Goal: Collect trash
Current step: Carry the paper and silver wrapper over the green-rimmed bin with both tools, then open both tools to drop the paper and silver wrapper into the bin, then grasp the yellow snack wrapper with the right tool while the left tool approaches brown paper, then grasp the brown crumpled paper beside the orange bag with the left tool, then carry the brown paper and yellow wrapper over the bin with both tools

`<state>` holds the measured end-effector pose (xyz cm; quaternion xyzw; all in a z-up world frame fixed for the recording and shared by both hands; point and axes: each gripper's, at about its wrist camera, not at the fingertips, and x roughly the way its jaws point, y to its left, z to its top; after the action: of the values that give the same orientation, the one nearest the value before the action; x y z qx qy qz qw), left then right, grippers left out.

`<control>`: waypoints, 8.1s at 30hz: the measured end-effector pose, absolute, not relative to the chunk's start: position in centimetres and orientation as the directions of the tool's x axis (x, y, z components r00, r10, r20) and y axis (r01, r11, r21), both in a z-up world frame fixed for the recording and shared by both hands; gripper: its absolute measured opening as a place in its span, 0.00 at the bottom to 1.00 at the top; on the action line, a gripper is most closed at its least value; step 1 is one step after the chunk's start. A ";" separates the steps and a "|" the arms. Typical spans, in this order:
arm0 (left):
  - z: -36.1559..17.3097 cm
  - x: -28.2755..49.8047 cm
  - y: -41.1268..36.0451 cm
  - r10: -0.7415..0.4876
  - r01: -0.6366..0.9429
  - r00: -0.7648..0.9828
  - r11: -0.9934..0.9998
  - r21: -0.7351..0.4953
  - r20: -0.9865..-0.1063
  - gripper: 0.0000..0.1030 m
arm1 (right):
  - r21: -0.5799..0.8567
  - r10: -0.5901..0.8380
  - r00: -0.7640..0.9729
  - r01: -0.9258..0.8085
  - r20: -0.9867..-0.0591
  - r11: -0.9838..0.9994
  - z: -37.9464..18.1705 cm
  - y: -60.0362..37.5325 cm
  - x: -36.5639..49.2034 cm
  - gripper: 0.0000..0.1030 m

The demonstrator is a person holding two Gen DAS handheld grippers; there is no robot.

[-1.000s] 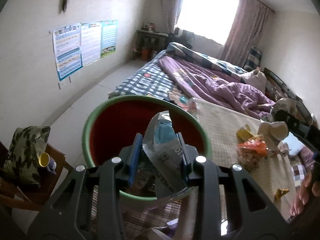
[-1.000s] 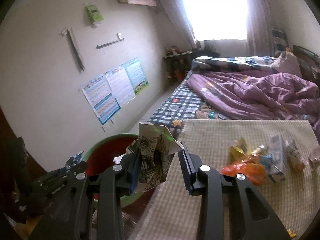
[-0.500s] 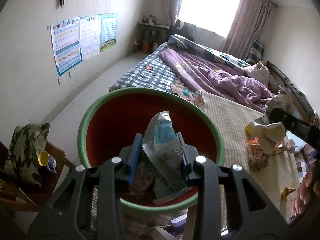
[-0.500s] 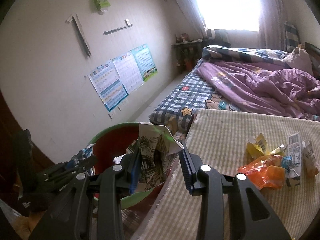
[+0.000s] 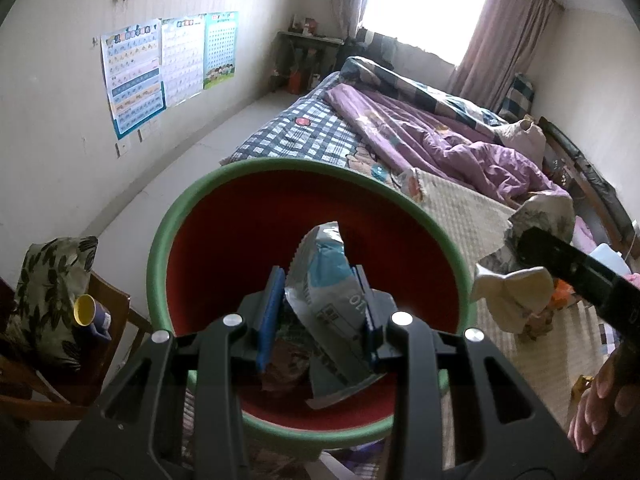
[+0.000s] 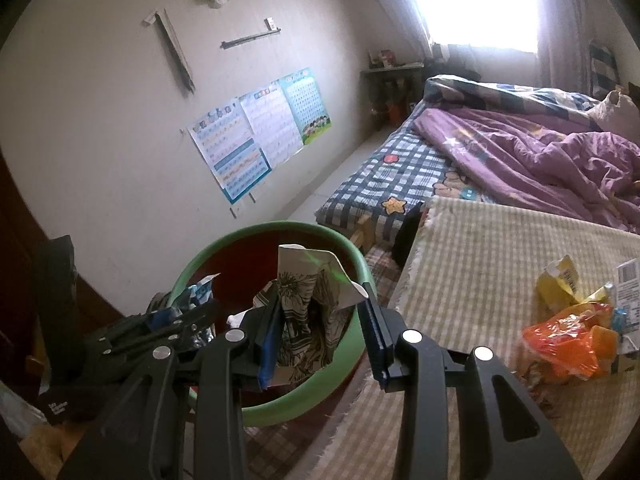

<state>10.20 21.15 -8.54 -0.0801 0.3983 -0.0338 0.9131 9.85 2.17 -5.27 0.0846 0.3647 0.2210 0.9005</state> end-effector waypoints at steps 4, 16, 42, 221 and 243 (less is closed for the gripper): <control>-9.0 10.3 21.3 -0.120 -0.011 0.670 0.985 -0.171 -0.733 0.32 | 0.294 0.453 0.627 -0.347 -0.633 0.891 -5.5 3.2 10.1 0.36; -9.5 10.4 22.1 -0.097 -0.049 0.671 0.983 -0.175 -0.735 0.45 | 0.254 0.452 0.609 -0.386 -0.652 0.887 -6.5 5.3 11.1 0.50; -7.3 7.3 16.0 -0.194 0.084 0.688 0.978 -0.189 -0.699 0.60 | 0.250 0.196 0.794 -0.057 -0.575 0.967 -1.7 -12.8 2.6 0.63; -4.2 0.1 15.9 -0.010 -0.146 0.748 0.973 -0.179 -0.663 0.40 | 0.399 0.524 0.645 -0.345 -0.557 0.849 -3.5 -10.7 4.0 0.39; -6.1 5.3 20.2 -0.086 -0.059 0.727 0.981 -0.186 -0.681 0.40 | 0.368 0.526 0.620 -0.376 -0.582 0.850 -2.9 -3.3 8.0 0.39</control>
<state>5.32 20.24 -6.10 -0.0977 0.3693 -0.0072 0.9241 7.99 -3.28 -2.88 0.1058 0.3553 0.2522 0.8939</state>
